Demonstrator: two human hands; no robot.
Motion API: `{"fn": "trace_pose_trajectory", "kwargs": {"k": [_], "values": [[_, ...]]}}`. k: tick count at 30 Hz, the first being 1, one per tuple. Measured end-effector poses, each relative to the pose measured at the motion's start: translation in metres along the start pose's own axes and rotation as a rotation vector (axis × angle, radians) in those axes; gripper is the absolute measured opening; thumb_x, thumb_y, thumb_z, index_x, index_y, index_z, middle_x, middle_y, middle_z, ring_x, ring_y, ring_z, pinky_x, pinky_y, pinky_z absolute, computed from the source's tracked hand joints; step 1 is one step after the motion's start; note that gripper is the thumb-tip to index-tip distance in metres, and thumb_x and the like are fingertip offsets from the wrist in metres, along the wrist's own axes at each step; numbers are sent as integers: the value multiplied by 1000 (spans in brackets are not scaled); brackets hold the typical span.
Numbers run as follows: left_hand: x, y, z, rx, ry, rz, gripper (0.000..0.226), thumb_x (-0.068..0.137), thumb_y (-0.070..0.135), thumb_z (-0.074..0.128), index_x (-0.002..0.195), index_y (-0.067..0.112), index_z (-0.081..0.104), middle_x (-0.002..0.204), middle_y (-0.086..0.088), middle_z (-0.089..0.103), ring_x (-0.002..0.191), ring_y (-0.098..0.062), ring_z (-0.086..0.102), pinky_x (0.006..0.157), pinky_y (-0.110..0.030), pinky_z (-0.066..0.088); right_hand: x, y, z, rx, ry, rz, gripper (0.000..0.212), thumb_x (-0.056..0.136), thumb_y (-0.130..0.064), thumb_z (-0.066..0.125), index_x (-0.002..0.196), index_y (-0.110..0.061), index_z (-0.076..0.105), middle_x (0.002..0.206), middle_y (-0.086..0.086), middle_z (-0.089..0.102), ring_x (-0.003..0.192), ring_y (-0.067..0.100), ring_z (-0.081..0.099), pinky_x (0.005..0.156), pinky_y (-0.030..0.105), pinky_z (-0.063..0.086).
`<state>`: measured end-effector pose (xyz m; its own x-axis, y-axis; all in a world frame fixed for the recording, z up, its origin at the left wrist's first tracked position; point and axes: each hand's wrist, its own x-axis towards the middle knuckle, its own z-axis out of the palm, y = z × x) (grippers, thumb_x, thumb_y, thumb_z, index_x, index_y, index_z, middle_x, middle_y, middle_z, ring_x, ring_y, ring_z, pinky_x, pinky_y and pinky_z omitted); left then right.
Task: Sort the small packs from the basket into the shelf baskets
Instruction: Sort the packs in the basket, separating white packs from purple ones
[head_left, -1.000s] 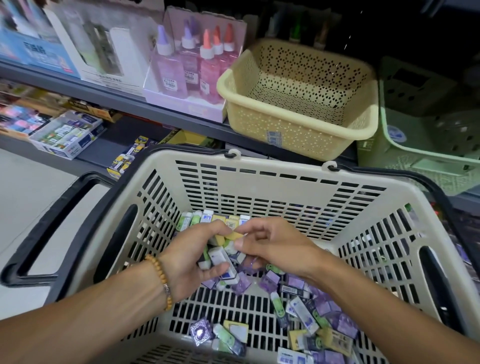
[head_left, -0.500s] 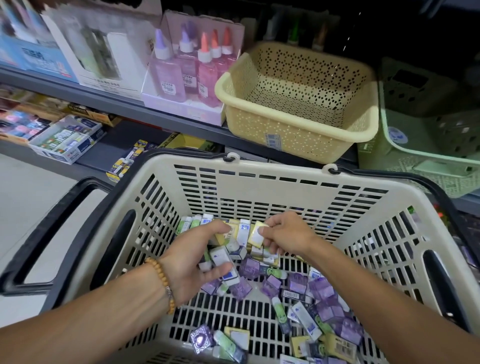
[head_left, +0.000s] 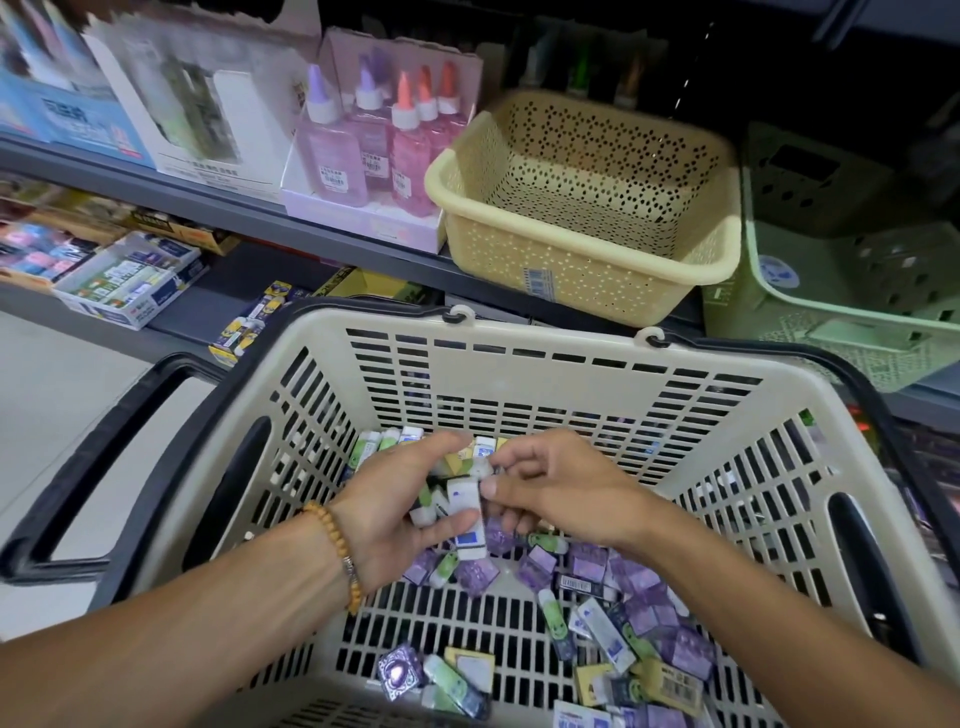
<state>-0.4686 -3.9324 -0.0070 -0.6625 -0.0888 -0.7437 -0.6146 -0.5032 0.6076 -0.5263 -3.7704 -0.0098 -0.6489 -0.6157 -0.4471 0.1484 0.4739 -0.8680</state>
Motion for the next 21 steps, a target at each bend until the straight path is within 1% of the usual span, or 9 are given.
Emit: {"fn": "trace_pose_trajectory", "kwargs": {"k": [2,5,8,10,13,14,16,18,21], "values": [[0,1,0,21,4,20,39,74,25,79,107,6,67,82,-7,70,62,-19,69,46,-25,54,-2,2,-4,46,32,12,10,93,-15,65,99,-13,72,74,3,69,65,13,64,67,27,54],[2,1,-1,28,8,7,47,71,22,80,113,4,65,109,-16,68,70,-25,71,50,-27,55,-2,11,-17,190,128,51,13,91,-5,63,97,-13,72,70,6,68,63,16,64,66,29,56],[3,-3,-4,35,46,-8,46,72,18,80,113,6,64,120,-17,60,70,-27,73,53,-28,57,3,25,-27,245,271,137,14,87,3,63,92,-8,70,70,10,69,59,15,64,57,25,55],[4,-6,-5,51,61,-2,42,73,17,80,111,7,66,118,-15,60,71,-27,73,55,-29,57,5,36,-33,210,382,226,10,82,4,67,87,-5,67,66,9,68,54,15,62,53,25,53],[5,-5,-7,65,56,20,38,71,19,81,105,6,68,114,-16,62,72,-27,74,57,-31,58,9,51,-41,178,456,310,10,80,3,69,79,-7,68,60,6,66,50,13,60,52,25,53],[5,-4,-8,65,50,27,42,68,22,82,105,6,69,115,-16,62,74,-27,74,57,-31,58,11,55,-43,167,468,318,10,82,1,69,78,-8,70,60,4,67,50,11,61,52,24,53],[5,-3,-9,63,29,37,59,58,31,85,108,6,68,119,-16,62,78,-28,74,58,-30,58,16,59,-43,150,495,318,10,85,-2,68,80,-10,72,64,4,69,53,10,62,53,22,54],[5,-3,-10,66,7,48,72,52,38,84,113,4,64,123,-18,60,80,-28,74,59,-29,58,22,63,-39,172,516,301,8,87,-2,68,84,-8,71,71,6,70,57,10,64,55,20,54],[4,-4,-9,66,4,61,78,47,42,83,111,1,64,117,-19,64,80,-27,74,59,-29,58,28,69,-31,216,560,292,7,87,1,68,90,-5,70,79,8,69,61,12,64,55,19,55]]}}
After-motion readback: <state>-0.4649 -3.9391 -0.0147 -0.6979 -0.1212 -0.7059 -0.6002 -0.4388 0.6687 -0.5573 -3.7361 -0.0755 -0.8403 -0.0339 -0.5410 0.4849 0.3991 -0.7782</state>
